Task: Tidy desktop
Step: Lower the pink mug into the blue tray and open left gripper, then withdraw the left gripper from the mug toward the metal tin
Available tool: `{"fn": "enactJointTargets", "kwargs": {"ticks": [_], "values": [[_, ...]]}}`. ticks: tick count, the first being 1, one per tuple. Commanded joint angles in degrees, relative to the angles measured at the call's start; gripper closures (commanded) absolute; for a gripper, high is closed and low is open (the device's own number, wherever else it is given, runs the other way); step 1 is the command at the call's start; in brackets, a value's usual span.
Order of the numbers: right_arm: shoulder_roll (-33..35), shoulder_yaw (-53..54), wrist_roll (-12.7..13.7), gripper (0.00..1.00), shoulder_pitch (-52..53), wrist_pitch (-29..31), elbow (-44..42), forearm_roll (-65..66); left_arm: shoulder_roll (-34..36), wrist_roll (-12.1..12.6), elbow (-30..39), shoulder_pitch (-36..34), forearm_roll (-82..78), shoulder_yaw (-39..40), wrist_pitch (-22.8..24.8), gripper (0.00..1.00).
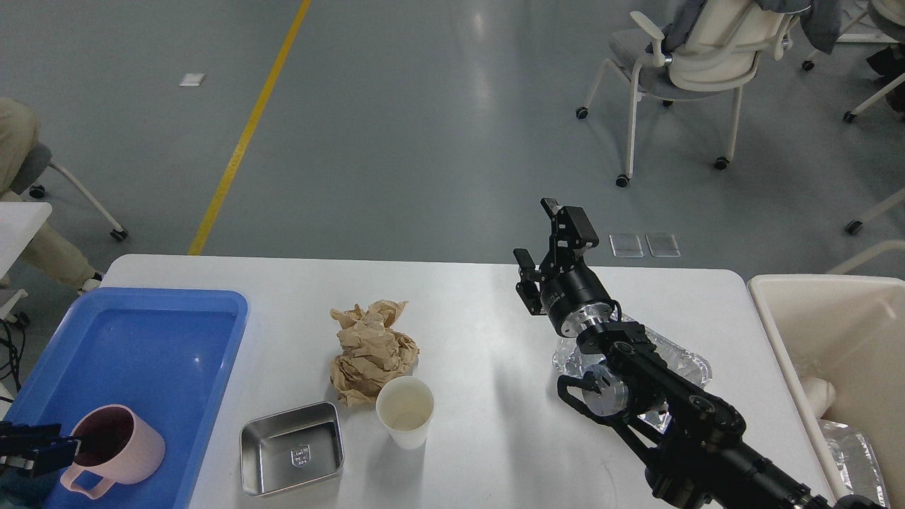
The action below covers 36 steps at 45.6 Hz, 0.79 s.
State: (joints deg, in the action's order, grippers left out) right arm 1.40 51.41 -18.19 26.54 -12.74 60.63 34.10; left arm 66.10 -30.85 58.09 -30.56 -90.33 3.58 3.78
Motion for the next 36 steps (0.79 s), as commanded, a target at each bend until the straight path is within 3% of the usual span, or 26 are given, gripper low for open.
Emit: {"fn": "enactJointTargets", "kwargs": {"ticks": [1, 11, 19, 23, 28, 36], "values": [[0.0, 0.0, 0.0, 0.00, -0.1, 0.0, -0.1, 0.0, 0.0, 0.0, 0.2, -0.1, 0.0, 0.1, 0.0, 0.03], [0.0, 0.0, 0.0, 0.00, 0.2, 0.0, -0.1, 0.0, 4.2, -0.7, 2.4, -1.3, 6.6, 2.5, 1.2, 0.03], [0.0, -0.8, 0.0, 0.00, 0.3, 0.0, -0.1, 0.0, 7.3, 0.6, 2.7, -3.6, 23.4, 9.9, 12.5, 0.03], [0.0, -0.9, 0.0, 0.00, 0.2, 0.0, -0.1, 0.0, 7.7, 4.3, 2.2, -4.6, 31.3, 14.2, 17.8, 0.03], [0.0, -1.0, 0.0, 0.00, 0.2, -0.1, -0.1, 0.0, 7.0, 10.1, 1.8, -4.4, 38.7, 16.3, 18.1, 0.03], [0.0, -1.1, 0.0, 0.00, 0.4, -0.1, -0.1, 0.0, 4.7, 12.6, 1.9, -4.3, 47.1, 16.2, 17.8, 0.03]]}}
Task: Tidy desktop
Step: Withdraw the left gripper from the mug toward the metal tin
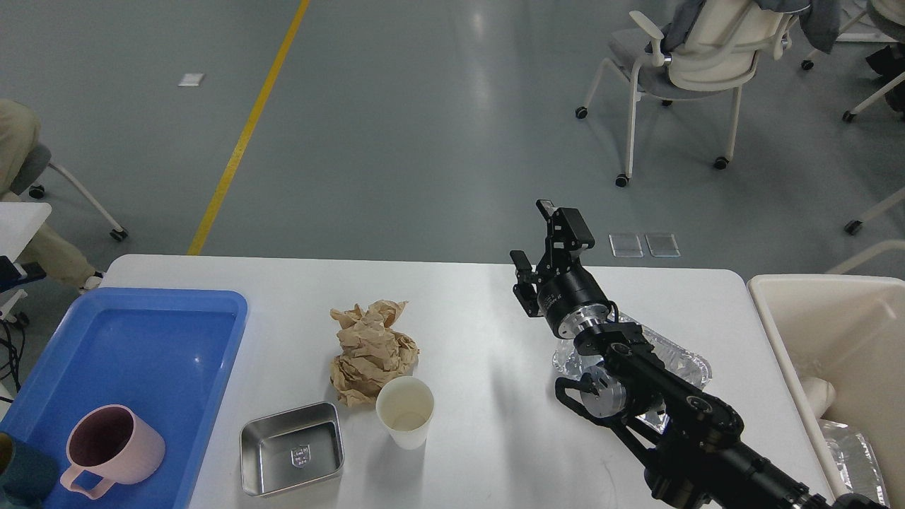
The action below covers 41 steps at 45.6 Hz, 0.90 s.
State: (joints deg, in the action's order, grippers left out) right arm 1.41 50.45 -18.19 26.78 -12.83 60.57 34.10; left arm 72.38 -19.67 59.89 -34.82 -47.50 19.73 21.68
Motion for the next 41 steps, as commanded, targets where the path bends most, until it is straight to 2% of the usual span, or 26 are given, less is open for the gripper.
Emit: {"fn": "enactJointTargets", "kwargs": {"ticks": [1, 10, 14, 19, 23, 28, 41], "values": [[-0.1, -0.1, 0.0, 0.00, 0.1, -0.1, 0.0, 0.0, -2.0, 1.9, 0.4, -0.2, 4.7, 0.1, -0.1, 0.03], [-1.0, -0.2, 0.0, 0.00, -0.1, -0.3, -0.1, 0.1, -2.8, 7.0, 3.0, -0.2, 11.0, 0.2, 3.2, 0.03], [-1.0, -0.2, 0.0, 0.00, -0.1, -0.3, -0.1, 0.1, -0.8, 9.6, 10.1, 0.1, 17.2, -0.1, 3.8, 0.03], [-1.0, -0.2, 0.0, 0.00, -0.1, -0.3, -0.4, 0.1, 5.1, 13.9, 20.3, -0.1, 19.6, -0.3, 3.1, 0.03], [-1.1, -0.2, 0.0, 0.00, 0.0, -0.3, -0.6, 0.1, 7.8, 16.1, 25.1, -0.3, 19.7, -0.2, 1.8, 0.03], [-1.1, -0.2, 0.0, 0.00, -0.1, -0.3, -0.6, 0.1, 10.8, 16.2, 28.8, -0.1, 19.7, -0.4, 0.1, 0.03], [-1.2, -0.2, 0.0, 0.00, -0.1, -0.3, -0.6, 0.2, 19.3, 15.4, 35.0, 0.3, 21.5, -1.9, -0.3, 0.03]]}}
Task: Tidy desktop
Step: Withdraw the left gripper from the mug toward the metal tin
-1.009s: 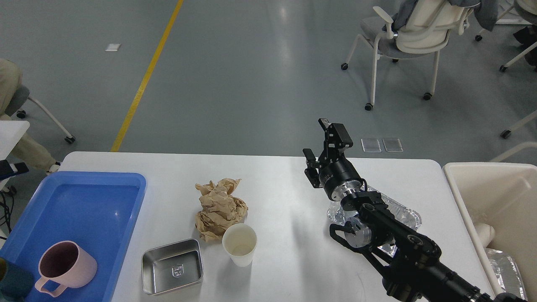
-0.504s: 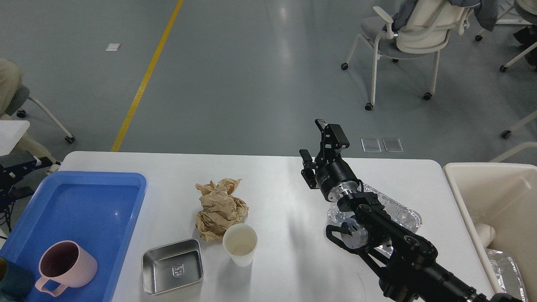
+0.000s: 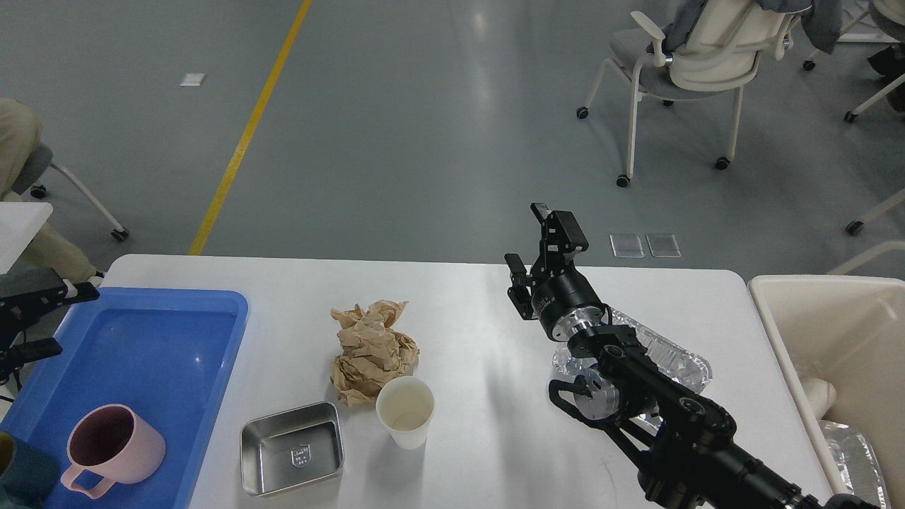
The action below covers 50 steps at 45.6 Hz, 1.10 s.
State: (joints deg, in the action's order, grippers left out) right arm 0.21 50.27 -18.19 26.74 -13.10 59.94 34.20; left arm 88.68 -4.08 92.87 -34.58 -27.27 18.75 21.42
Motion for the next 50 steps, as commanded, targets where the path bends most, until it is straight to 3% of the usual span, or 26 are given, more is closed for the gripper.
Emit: {"fn": "enactJointTargets", "kwargs": {"ticks": [1, 7, 12, 20, 36, 50], "values": [[0.0, 0.0, 0.0, 0.00, 0.0, 0.0, 0.0, 0.1, 3.4, -0.3, 2.5, 0.0, 1.9, -0.9, -0.1, 0.03], [0.0, 0.0, 0.0, 0.00, 0.0, 0.0, 0.0, 0.1, 4.7, -0.3, 3.1, 0.0, 3.2, -1.9, -0.1, 0.03], [0.1, 0.0, 0.0, 0.00, 0.0, 0.0, 0.0, 0.1, 5.1, -3.0, 3.0, -0.5, 3.3, -1.9, -0.2, 0.03], [-0.3, 0.1, 0.0, 0.00, 0.1, 0.0, 0.0, 0.2, 3.8, -3.4, 2.1, -0.8, 3.3, -1.2, 0.2, 0.03], [-0.9, 0.1, 0.0, 0.00, 0.1, 0.0, 0.0, 0.2, -11.7, -2.6, -10.2, -0.8, 0.1, -1.8, -0.1, 0.03], [-1.2, 0.1, 0.0, 0.00, 0.1, 0.0, 0.1, 0.2, -20.8, -3.5, -12.4, -4.1, -30.5, -1.9, 1.1, 0.03]]}}
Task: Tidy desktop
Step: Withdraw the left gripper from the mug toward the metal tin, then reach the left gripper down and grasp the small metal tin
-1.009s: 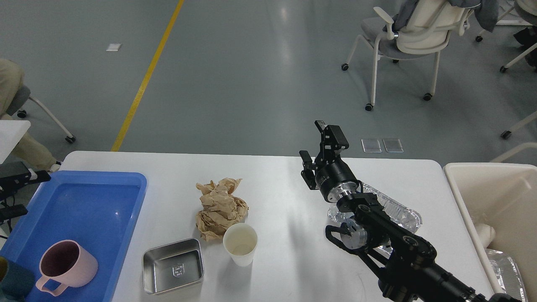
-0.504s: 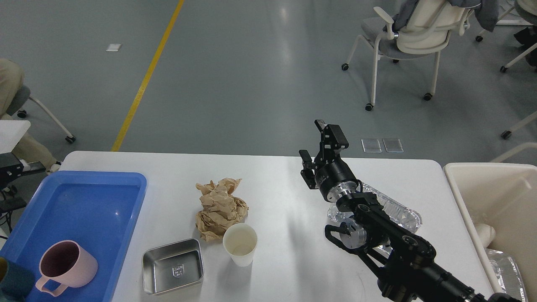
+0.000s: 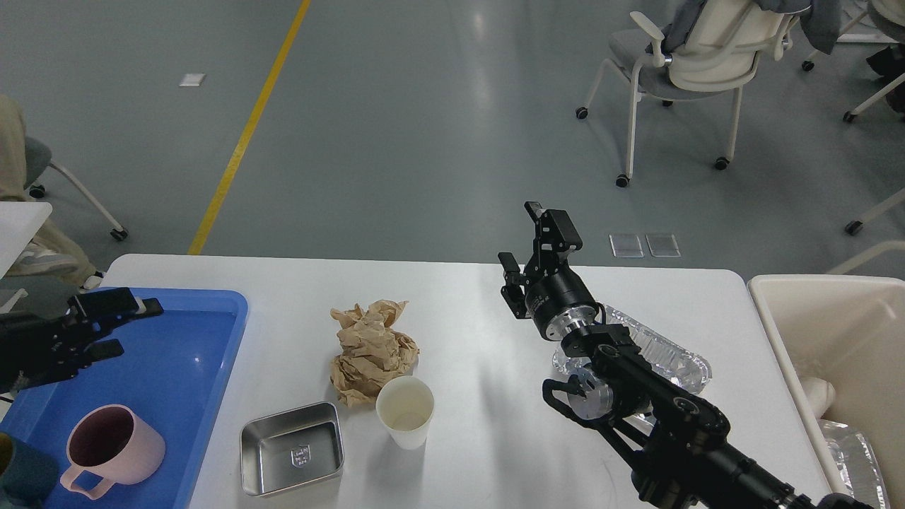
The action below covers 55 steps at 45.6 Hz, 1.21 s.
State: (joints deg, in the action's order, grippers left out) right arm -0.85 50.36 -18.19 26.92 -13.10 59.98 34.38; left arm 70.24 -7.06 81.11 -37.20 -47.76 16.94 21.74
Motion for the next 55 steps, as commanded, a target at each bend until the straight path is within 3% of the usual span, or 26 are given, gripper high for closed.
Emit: {"fn": "enactJointTargets", "kwargs": {"ticks": [1, 3, 10, 21, 28, 46, 55], "values": [[-0.2, 0.0, 0.0, 0.00, 0.0, 0.0, 0.1, 0.0, -2.9, -0.7, -0.9, -1.8, -12.3, -0.1, 1.4, 0.03], [-0.3, 0.0, 0.0, 0.00, 0.0, 0.0, 0.1, 0.0, -4.0, -1.6, -1.7, -2.3, -17.2, -0.1, 2.5, 0.03], [-0.3, 0.1, 0.0, 0.00, 0.0, 0.0, 0.1, 0.0, -7.8, -8.3, -5.0, -3.3, -34.1, -0.3, 3.7, 0.03], [-0.3, 0.1, 0.0, 0.00, -0.2, 0.0, 0.3, 0.0, -13.0, -13.9, -6.0, -5.1, -57.2, -1.1, 4.6, 0.03], [-0.5, 0.2, 0.0, 0.00, -0.1, 0.0, 0.4, 0.0, -16.2, -15.4, -5.7, -9.0, -62.4, -5.2, 4.9, 0.03], [-0.6, 0.3, 0.0, 0.00, -0.1, 0.0, 0.5, 0.0, -23.8, -19.0, -7.4, -23.9, -66.6, -27.1, 4.8, 0.03], [-0.6, 0.4, -0.1, 0.00, -0.2, 0.0, 0.6, 0.0, -27.9, -20.1, -9.0, -25.0, -67.0, -28.8, 4.4, 0.05]]}}
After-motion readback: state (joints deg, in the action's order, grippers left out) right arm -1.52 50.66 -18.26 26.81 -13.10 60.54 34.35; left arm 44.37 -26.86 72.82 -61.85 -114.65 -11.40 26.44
